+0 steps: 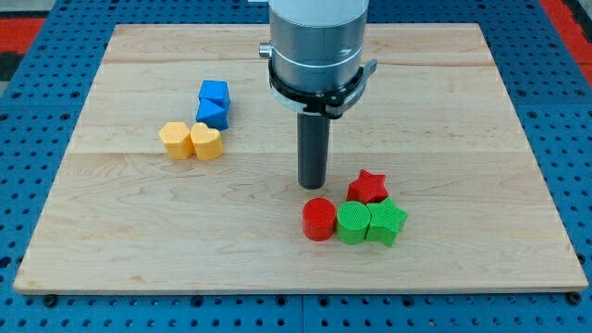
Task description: Move the blue cube to the top right of the board
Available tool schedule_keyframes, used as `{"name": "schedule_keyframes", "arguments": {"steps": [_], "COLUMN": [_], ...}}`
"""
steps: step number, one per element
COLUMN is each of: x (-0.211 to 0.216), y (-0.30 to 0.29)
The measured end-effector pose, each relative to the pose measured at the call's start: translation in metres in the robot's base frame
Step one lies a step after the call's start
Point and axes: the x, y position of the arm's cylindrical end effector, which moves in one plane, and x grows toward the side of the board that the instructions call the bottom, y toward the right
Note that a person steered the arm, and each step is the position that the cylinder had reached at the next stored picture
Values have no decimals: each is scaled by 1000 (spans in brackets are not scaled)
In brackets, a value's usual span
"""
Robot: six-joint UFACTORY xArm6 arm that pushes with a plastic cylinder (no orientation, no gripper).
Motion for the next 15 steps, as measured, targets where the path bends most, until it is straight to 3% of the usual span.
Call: {"name": "schedule_keyframes", "arguments": {"steps": [1,4,5,6,8,10,12,13,14,15], "x": [-2,0,-22,-70,-90,-173,-192,-230,-244,-211], "y": [1,-78,-146,-158,-161,-111,-139,-75,-17,-46]}}
